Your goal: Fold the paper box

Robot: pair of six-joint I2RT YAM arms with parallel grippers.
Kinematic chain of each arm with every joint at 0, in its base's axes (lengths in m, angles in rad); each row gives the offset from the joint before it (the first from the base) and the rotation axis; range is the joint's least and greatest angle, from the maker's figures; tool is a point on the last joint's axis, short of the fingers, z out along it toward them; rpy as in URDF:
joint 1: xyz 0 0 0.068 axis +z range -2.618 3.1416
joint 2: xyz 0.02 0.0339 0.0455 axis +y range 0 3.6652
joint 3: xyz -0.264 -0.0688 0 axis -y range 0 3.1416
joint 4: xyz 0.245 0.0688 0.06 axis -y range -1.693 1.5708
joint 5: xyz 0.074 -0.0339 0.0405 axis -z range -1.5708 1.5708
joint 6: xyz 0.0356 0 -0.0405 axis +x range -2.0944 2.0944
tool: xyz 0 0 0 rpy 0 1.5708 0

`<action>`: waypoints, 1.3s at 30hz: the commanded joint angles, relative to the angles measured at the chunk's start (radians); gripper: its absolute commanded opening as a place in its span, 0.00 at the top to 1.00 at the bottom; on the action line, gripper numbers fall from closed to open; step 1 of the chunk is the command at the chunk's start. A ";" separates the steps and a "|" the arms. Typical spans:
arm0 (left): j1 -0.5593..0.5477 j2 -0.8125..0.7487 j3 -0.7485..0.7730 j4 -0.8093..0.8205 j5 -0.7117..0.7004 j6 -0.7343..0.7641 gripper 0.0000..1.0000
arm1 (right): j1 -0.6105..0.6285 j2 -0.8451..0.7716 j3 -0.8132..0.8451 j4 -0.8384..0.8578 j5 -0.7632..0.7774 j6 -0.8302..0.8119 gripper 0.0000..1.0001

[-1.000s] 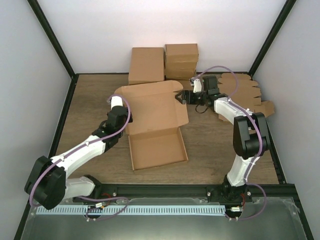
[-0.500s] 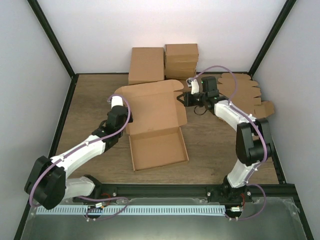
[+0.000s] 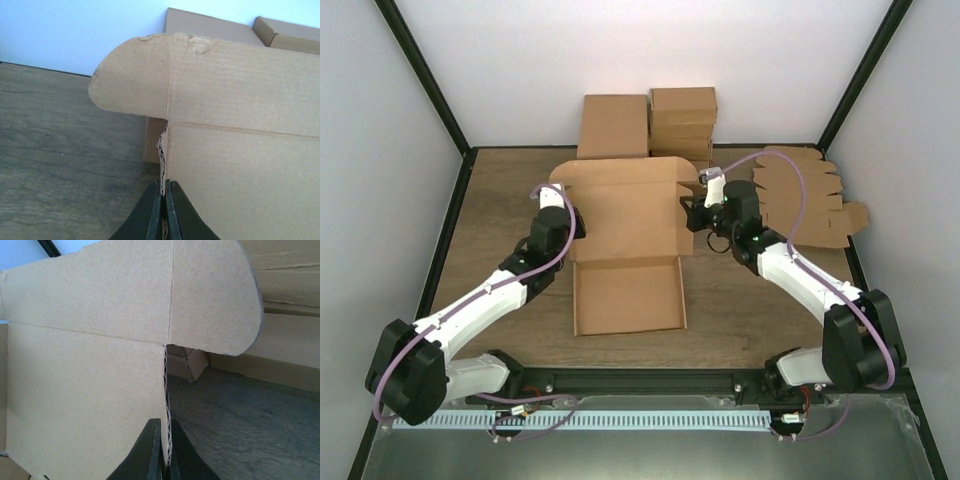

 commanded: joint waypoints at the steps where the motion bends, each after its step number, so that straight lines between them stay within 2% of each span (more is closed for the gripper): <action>1: -0.003 -0.025 -0.032 0.109 0.023 -0.002 0.96 | 0.021 -0.041 -0.053 0.187 0.124 0.020 0.99; 10: -0.008 0.041 -0.002 0.192 0.007 0.023 0.96 | 0.096 -0.075 -0.122 0.331 0.299 -0.001 0.99; 16: -0.008 0.076 -0.022 0.212 0.031 -0.009 0.95 | 0.097 -0.075 -0.186 0.412 0.327 -0.029 0.99; 20: -0.008 0.081 -0.027 0.172 0.057 -0.067 0.91 | 0.096 -0.064 -0.226 0.472 0.331 -0.056 0.99; 23: -0.004 0.068 0.032 0.033 0.083 -0.107 0.79 | 0.097 -0.065 -0.245 0.510 0.322 -0.106 0.99; 24: 0.000 0.064 0.062 -0.034 0.104 -0.108 0.71 | 0.097 -0.069 -0.252 0.531 0.310 -0.126 0.99; 26: 0.008 0.050 0.116 -0.165 0.139 -0.106 0.44 | 0.097 -0.076 -0.267 0.563 0.284 -0.168 0.99; 27: 0.013 0.038 0.135 -0.210 0.151 -0.106 0.35 | 0.097 -0.077 -0.274 0.576 0.277 -0.181 0.99; 29: 0.036 0.013 0.166 -0.308 0.180 -0.102 0.24 | 0.098 -0.079 -0.279 0.591 0.261 -0.208 0.99; 33: 0.128 0.000 0.264 -0.470 0.287 -0.081 0.14 | 0.097 -0.079 -0.294 0.619 0.226 -0.248 0.99; 36: 0.204 0.010 0.348 -0.552 0.373 -0.035 0.12 | 0.097 -0.080 -0.310 0.653 0.217 -0.264 0.99; 39: 0.236 0.024 0.431 -0.612 0.382 0.029 0.12 | 0.097 -0.074 -0.317 0.668 0.210 -0.280 0.99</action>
